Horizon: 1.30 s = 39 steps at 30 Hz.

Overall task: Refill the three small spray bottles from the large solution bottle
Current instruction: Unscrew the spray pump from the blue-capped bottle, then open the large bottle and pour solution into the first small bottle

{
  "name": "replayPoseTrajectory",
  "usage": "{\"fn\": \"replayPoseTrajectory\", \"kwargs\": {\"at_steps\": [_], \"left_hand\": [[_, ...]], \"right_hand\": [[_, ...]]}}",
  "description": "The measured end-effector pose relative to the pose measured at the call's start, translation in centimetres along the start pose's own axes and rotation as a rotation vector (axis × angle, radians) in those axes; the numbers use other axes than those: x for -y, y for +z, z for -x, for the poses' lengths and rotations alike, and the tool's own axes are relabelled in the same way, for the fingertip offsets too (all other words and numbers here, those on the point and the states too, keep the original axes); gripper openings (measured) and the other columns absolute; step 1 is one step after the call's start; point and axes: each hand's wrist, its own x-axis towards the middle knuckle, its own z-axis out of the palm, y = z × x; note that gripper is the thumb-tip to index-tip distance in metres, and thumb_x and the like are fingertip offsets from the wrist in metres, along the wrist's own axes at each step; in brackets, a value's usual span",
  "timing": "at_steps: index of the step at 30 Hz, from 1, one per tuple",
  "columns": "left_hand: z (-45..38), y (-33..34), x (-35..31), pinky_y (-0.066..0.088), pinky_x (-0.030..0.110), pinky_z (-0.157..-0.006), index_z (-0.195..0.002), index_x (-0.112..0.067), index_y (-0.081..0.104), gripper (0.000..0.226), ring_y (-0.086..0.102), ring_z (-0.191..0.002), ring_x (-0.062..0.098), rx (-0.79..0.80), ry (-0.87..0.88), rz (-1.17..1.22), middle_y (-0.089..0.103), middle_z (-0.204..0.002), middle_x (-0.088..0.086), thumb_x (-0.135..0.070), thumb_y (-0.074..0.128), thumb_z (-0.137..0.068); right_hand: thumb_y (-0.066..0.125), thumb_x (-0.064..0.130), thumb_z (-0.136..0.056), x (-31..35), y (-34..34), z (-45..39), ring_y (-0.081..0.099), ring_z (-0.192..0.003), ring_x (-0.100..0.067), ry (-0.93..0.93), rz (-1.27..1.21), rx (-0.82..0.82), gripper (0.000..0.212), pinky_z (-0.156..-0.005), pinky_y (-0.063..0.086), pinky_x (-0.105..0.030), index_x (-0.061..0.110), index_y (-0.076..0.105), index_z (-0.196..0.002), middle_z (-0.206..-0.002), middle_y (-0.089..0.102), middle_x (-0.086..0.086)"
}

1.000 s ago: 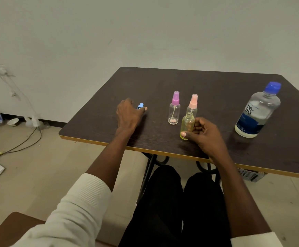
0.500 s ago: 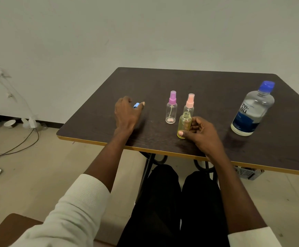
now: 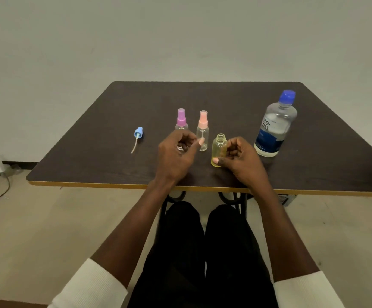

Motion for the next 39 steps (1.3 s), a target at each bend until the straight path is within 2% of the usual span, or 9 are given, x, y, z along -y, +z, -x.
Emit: {"fn": "replayPoseTrajectory", "kwargs": {"at_steps": [6, 17, 23, 28, 31, 34, 35, 37, 39], "left_hand": [[0.0, 4.0, -1.6, 0.055, 0.020, -0.094, -0.128, -0.009, 0.064, 0.054, 0.069, -0.108, 0.010, 0.280, -0.124, 0.107, 0.071, -0.119, 0.002, -0.026, 0.085, -0.081], [0.2, 4.2, -1.8, 0.054, 0.020, -0.097, -0.131, -0.005, 0.061, 0.068, 0.067, -0.112, 0.009, 0.199, -0.059, 0.105, 0.068, -0.121, 0.001, -0.036, 0.086, -0.077], [0.6, 5.1, -3.2, 0.056, 0.031, -0.084, -0.105, 0.009, 0.066, 0.026, 0.067, -0.091, 0.024, -0.222, 0.214, 0.107, 0.069, -0.099, 0.017, -0.013, 0.071, -0.092], [-0.7, 8.7, -8.4, 0.057, 0.038, -0.084, -0.105, 0.000, 0.067, 0.011, 0.068, -0.091, 0.026, -0.220, 0.148, 0.328, 0.070, -0.099, 0.012, -0.006, 0.066, -0.096], [-1.2, 11.9, -11.0, 0.056, 0.032, -0.094, -0.116, -0.005, 0.065, 0.022, 0.067, -0.104, 0.016, -0.110, -0.019, 0.409, 0.070, -0.112, 0.006, -0.011, 0.068, -0.096], [-1.5, 15.0, -11.1, 0.046, 0.010, -0.097, -0.139, -0.009, 0.052, 0.054, 0.058, -0.113, -0.008, 0.005, -0.165, 0.363, 0.059, -0.132, -0.003, -0.010, 0.074, -0.090], [-1.5, 15.9, -10.7, 0.044, 0.011, -0.101, -0.146, -0.010, 0.045, 0.067, 0.053, -0.118, -0.011, 0.040, -0.204, 0.344, 0.054, -0.139, -0.002, -0.012, 0.077, -0.088], [-1.4, 17.4, -9.5, 0.042, 0.028, -0.113, -0.153, -0.010, 0.036, 0.087, 0.048, -0.133, 0.004, 0.083, -0.241, 0.299, 0.048, -0.150, 0.003, -0.020, 0.084, -0.082], [-1.4, 18.4, -8.6, 0.046, 0.034, -0.110, -0.151, -0.011, 0.038, 0.090, 0.052, -0.133, 0.016, 0.094, -0.242, 0.278, 0.053, -0.147, 0.005, -0.028, 0.088, -0.078]], "right_hand": [[0.082, 0.011, -0.074, 0.2, -2.0, 0.8, 0.066, -0.091, -0.023, -0.004, 0.001, -0.012, 0.035, -0.083, 0.058, -0.037, 0.013, 0.059, -0.100, -0.096, 0.068, -0.007], [0.089, 0.013, -0.065, -0.3, -2.7, 1.3, 0.063, -0.101, -0.020, -0.014, -0.035, -0.033, 0.056, -0.089, 0.056, -0.030, 0.015, 0.056, -0.111, -0.106, 0.064, -0.006], [0.085, 0.014, -0.071, 1.0, -5.9, 2.7, 0.064, -0.090, -0.014, -0.081, -0.083, -0.171, 0.043, -0.083, 0.056, -0.023, 0.010, 0.061, -0.106, -0.100, 0.067, -0.007], [0.074, 0.010, -0.085, 1.3, -9.5, 1.6, 0.064, -0.079, -0.013, -0.203, -0.185, -0.519, 0.013, -0.075, 0.056, -0.028, 0.005, 0.065, -0.093, -0.089, 0.068, -0.008], [0.073, 0.015, -0.086, 1.5, -11.9, 0.0, 0.061, -0.074, -0.015, -0.214, -0.207, -0.594, 0.016, -0.072, 0.055, -0.030, 0.002, 0.065, -0.092, -0.085, 0.068, -0.012], [0.073, 0.019, -0.086, 1.9, -13.3, -1.7, 0.061, -0.073, -0.014, -0.213, -0.202, -0.586, 0.021, -0.072, 0.055, -0.032, 0.001, 0.065, -0.092, -0.081, 0.067, -0.008], [0.073, 0.021, -0.086, 2.2, -13.5, -2.2, 0.061, -0.073, -0.014, -0.217, -0.195, -0.578, 0.022, -0.073, 0.055, -0.034, 0.002, 0.066, -0.092, -0.081, 0.067, -0.007], [0.075, 0.025, -0.085, 2.7, -13.7, -3.2, 0.061, -0.074, -0.014, -0.228, -0.178, -0.558, 0.025, -0.075, 0.055, -0.035, 0.003, 0.066, -0.091, -0.082, 0.067, -0.006], [0.078, 0.025, -0.082, 3.5, -13.8, -4.1, 0.061, -0.074, -0.011, -0.242, -0.159, -0.523, 0.028, -0.073, 0.054, -0.028, 0.002, 0.065, -0.090, -0.083, 0.067, -0.005]]}}
